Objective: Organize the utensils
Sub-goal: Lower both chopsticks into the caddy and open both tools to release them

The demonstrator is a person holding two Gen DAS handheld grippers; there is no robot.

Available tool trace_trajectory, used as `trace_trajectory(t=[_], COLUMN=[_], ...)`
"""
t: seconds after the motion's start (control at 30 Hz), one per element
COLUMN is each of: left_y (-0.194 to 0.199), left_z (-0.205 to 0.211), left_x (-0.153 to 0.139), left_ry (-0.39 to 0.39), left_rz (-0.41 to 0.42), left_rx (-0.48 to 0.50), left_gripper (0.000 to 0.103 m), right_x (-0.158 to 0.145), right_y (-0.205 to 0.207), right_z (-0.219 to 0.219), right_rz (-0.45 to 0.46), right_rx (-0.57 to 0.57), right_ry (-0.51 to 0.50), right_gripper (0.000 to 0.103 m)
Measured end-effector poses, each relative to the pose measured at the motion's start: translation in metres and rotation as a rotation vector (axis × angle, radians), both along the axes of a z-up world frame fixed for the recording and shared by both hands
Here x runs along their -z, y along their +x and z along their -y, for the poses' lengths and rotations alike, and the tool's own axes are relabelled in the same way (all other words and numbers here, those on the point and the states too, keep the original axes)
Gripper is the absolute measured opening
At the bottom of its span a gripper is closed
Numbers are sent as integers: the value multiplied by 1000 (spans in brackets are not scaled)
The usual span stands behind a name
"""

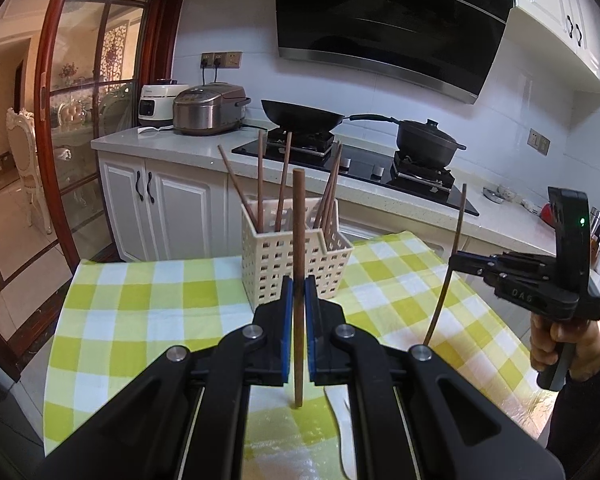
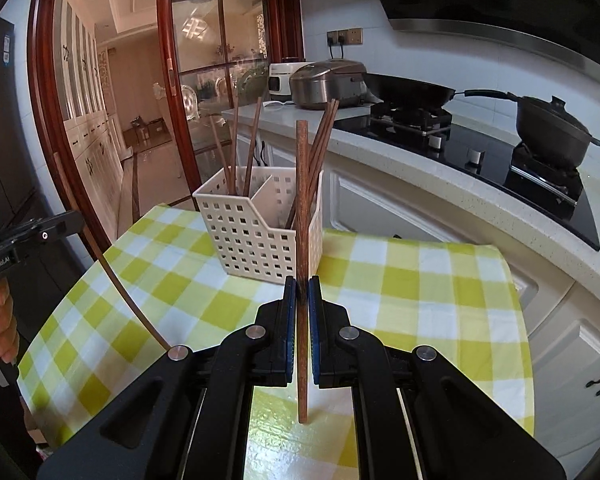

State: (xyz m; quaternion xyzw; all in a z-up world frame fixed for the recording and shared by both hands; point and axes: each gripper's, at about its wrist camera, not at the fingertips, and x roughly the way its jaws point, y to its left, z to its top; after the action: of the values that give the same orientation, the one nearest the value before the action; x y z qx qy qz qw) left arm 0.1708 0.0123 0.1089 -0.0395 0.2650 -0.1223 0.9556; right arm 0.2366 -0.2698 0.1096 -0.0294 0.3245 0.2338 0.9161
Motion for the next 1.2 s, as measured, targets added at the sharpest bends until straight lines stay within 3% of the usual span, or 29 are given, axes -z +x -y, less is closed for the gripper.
trace_trajectory(t=[0.1, 0.4, 0.57, 0.77, 1.2], left_y=[12, 65, 99, 133, 173], left_z=[1, 5, 7, 6, -5], left_x=[-16, -102, -130, -127, -71], left_ry=[0, 24, 41, 51, 61], left_rz=[0, 84, 109, 102, 14], left_rx=[20, -5, -42, -76, -112], left_gripper=[6, 6, 6, 6, 6], right_x=[-10, -89, -101, -81, -36], right_y=[7, 52, 82, 116, 149], right_z=[-2, -31, -48, -60, -63], right_rz=[7, 151, 174, 153, 72], right_rx=[9, 53, 71, 91, 107], right_ry=[23, 97, 96, 97, 88], right_gripper=[6, 6, 6, 6, 6])
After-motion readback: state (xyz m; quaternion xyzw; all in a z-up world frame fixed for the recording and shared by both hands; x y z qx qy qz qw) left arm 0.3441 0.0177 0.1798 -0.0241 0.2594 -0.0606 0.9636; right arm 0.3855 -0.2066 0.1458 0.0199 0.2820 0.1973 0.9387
